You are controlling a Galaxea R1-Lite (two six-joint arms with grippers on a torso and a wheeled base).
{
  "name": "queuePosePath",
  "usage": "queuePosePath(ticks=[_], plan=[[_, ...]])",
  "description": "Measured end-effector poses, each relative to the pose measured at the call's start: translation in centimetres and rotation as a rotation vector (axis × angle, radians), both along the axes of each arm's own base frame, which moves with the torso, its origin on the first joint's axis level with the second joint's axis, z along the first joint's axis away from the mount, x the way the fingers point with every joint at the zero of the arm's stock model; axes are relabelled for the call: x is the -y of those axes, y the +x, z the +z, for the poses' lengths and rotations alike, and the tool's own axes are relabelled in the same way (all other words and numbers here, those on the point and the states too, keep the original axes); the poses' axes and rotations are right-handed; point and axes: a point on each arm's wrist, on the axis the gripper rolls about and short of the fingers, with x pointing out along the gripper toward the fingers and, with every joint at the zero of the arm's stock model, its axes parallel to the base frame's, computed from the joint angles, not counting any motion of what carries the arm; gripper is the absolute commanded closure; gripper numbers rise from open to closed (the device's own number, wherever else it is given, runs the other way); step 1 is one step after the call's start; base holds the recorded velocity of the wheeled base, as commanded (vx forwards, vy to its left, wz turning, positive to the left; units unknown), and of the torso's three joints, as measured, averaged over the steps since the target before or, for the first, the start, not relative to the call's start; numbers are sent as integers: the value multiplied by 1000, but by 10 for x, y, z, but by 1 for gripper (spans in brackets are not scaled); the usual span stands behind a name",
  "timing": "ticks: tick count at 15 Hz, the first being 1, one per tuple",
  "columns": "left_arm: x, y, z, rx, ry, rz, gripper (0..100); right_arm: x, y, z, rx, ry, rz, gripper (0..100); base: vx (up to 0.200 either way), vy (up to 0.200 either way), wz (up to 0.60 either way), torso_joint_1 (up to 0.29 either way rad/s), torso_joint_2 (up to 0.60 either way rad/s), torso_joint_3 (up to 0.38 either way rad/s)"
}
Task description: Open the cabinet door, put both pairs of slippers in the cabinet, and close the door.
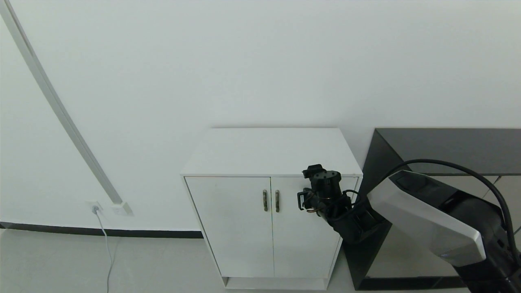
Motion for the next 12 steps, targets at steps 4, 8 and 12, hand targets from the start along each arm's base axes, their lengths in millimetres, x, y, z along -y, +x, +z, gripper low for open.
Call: queuePosePath(ticks=[4, 8, 12], plan=[[0, 0, 0, 0, 0, 0, 100, 0, 1, -1, -2, 3, 9, 100, 0, 0, 0, 0, 0, 0], [0, 0, 0, 0, 0, 0, 100, 1, 1, -1, -3, 2, 8, 100, 0, 0, 0, 0, 0, 0], [0, 0, 0, 0, 0, 0, 100, 0, 1, 0, 1, 5, 9, 100, 0, 0, 0, 0, 0, 0]])
